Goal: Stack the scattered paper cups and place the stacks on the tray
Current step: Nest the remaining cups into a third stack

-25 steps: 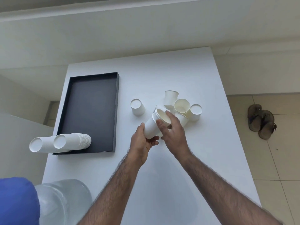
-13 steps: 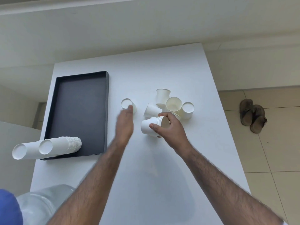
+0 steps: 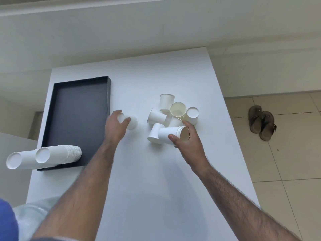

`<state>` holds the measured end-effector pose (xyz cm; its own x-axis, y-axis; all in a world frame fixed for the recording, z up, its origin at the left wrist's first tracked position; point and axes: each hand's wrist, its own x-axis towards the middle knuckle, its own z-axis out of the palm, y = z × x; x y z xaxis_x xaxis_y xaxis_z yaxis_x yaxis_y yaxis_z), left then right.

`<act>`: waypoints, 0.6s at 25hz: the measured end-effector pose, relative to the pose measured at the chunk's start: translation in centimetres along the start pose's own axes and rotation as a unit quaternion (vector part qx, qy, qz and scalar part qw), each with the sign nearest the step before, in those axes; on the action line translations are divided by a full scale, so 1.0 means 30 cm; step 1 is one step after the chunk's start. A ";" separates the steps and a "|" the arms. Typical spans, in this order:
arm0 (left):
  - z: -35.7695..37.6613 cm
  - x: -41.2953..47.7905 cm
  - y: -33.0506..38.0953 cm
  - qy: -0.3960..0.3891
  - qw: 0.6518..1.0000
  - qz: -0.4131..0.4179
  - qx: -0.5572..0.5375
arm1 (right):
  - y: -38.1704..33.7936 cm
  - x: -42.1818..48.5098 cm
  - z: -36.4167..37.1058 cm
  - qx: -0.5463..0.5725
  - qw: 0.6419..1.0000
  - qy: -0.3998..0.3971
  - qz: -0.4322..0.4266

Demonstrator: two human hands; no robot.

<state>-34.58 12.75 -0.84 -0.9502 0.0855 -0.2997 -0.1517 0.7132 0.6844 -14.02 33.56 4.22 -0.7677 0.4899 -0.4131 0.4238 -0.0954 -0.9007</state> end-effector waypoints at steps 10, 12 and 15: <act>-0.007 -0.544 0.019 -0.132 0.900 -0.136 -0.393 | -0.016 -0.125 0.091 0.016 0.996 -0.092 0.013; 0.042 -0.603 0.039 -0.177 0.897 -0.133 -0.383 | 0.018 -0.171 0.096 0.005 0.991 -0.127 0.031; 0.113 -0.629 0.065 -0.194 0.920 -0.134 -0.313 | 0.070 -0.220 0.054 0.000 0.992 -0.116 0.049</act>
<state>-16.01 14.88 3.90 -0.7051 0.2942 -0.6452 -0.6092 0.2144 0.7635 -8.84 28.73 4.83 -0.8126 0.2660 -0.5185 0.5016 -0.1337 -0.8547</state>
